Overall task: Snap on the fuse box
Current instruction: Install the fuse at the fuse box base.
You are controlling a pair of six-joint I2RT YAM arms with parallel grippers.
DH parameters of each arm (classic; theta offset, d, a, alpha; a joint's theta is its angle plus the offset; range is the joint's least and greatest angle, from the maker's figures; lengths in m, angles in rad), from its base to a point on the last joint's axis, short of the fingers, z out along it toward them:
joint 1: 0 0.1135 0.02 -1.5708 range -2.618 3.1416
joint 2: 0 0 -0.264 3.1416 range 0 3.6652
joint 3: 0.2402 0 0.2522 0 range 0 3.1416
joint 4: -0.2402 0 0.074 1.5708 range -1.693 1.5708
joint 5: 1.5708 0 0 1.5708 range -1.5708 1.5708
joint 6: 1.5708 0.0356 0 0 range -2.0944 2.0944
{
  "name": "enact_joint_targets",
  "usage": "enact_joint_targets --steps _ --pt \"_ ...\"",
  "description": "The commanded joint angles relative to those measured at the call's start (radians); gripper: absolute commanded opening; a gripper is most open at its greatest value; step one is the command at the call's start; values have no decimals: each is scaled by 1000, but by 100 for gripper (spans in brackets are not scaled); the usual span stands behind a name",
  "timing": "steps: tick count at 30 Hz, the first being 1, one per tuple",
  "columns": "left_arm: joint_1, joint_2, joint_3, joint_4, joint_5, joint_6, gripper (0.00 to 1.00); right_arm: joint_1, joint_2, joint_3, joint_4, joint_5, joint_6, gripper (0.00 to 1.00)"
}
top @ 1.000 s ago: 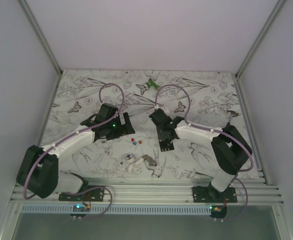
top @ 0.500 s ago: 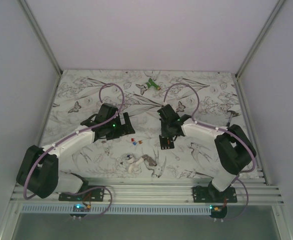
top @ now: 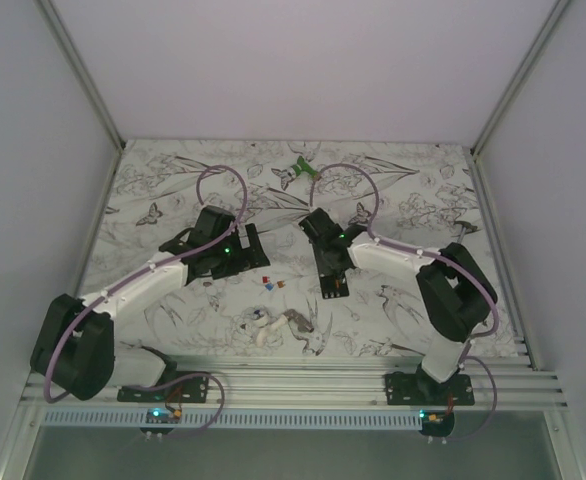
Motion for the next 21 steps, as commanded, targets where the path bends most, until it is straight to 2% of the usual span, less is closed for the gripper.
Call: enact_joint_targets --steps 1,5,9,14,21 --pt "-4 -34 -5 -15 -21 14 99 11 104 37 -13 -24 -108 0" --pt "-4 -49 -12 -21 -28 15 99 11 86 117 -36 -50 -145 3" --pt "-4 -50 -10 -22 -32 18 99 14 49 154 -60 -65 -152 17" --pt "-3 -43 -8 -24 -32 19 99 13 14 164 -84 -60 -149 26" --pt "-4 -40 -5 -23 -32 23 99 13 18 170 -111 -60 -136 26"
